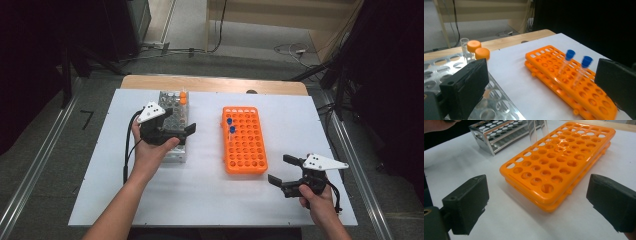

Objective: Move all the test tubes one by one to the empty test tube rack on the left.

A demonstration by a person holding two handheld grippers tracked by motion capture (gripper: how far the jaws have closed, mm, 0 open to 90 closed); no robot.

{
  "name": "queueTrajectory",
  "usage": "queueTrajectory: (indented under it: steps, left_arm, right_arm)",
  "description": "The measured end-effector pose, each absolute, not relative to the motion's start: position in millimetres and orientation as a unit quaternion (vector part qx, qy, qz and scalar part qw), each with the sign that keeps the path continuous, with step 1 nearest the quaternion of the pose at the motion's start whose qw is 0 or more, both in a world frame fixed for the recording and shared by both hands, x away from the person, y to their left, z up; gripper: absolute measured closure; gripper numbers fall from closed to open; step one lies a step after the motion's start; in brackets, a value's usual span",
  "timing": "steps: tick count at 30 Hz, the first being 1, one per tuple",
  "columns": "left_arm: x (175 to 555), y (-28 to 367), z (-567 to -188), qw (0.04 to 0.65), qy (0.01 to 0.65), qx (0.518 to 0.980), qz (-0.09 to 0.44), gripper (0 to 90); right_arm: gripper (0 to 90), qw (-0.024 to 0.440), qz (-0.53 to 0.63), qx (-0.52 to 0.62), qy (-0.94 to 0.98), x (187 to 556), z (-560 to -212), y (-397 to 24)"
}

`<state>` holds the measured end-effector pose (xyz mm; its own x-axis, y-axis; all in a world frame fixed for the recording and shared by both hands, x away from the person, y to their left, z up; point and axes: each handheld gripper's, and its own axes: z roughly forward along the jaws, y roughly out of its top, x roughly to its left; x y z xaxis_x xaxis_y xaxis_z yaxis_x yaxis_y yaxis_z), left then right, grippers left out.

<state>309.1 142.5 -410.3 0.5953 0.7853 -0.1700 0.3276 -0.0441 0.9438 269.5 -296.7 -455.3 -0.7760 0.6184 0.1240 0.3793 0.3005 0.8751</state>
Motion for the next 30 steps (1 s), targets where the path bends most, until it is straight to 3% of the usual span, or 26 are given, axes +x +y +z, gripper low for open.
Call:
queueTrajectory:
  steps: [15, 22, 30]
  left_arm:
    - [247.9, 136.8, -427.8, 0.57, 0.382, 0.703, 0.188, 0.0]
    - [227.9, 141.7, -438.3, 0.571, 0.383, 0.704, 0.176, 0.0]
    - [216.5, 147.6, -448.3, 0.564, 0.39, 0.708, 0.171, 0.0]
  right_arm:
    - [5.5, 0.119, 0.51, 0.303, 0.796, 284.4, -444.4, -265.4]
    - [13.3, 0.125, 0.51, 0.317, 0.79, 298.7, -445.4, -244.5]
    - [28.7, 0.125, 0.494, 0.326, 0.796, 321.9, -446.6, -223.6]
